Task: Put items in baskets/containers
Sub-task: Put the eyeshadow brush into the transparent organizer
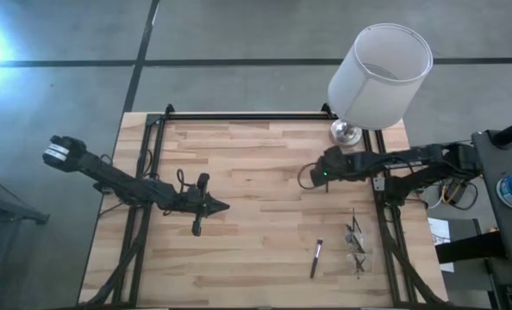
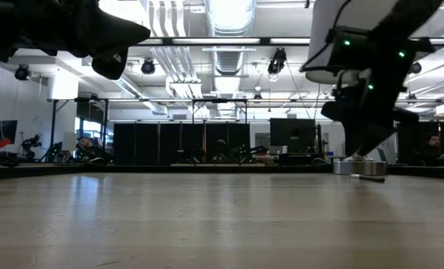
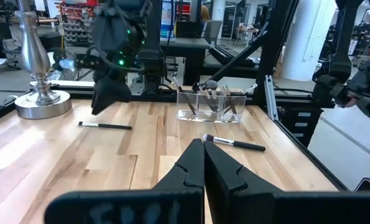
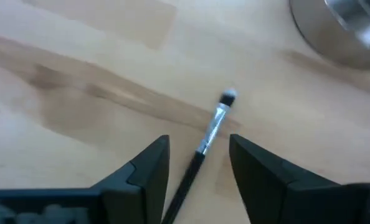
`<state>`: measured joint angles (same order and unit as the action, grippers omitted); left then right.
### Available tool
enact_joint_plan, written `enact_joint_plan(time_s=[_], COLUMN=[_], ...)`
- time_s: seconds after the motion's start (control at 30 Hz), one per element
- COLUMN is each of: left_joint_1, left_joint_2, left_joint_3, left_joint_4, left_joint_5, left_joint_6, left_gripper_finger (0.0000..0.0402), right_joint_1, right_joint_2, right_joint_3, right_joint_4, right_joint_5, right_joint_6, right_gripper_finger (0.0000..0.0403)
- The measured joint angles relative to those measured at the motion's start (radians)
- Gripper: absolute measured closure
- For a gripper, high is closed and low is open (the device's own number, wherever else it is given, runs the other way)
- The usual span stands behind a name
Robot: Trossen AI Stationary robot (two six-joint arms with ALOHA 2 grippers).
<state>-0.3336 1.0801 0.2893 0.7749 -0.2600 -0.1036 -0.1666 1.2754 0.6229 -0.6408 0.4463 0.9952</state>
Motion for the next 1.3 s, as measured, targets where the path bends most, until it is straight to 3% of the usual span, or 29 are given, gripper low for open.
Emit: enact_joint_plan(time_s=[0.2,0.37,0.57,1.0,1.3], left_joint_1=[0.000,0.000,0.002,0.002,0.001], left_joint_2=[0.000,0.000,0.000,0.000,0.000], left_joint_3=[0.000,0.000,0.000,0.000,0.000], left_joint_4=[0.001,0.002,0.002,0.001,0.000], left_joint_5=[0.000,0.000,0.000,0.000,0.000], left_joint_6=[-0.001,0.003,0.004,0.002,-0.001], left_gripper_finger=[0.0401,0.0401,0.0401,0.0401,0.0401], right_joint_1=[-0.007,-0.048,-0.057,-0.056,-0.058], right_joint_2=[-0.059,-0.044,0.003,0.160,0.176], right_joint_3=[-0.169,-0.229,-0.273,-0.213,-0.198], right_joint_4=[0.213,0.250,0.467,0.468,0.457], right_joint_5=[0.040,0.059,0.063,0.105,0.092], right_joint_6=[0.042,0.056,0.021,0.015,-0.029], right_gripper_finger=[0.0228,0.0227,0.0240,0.0307,0.0374])
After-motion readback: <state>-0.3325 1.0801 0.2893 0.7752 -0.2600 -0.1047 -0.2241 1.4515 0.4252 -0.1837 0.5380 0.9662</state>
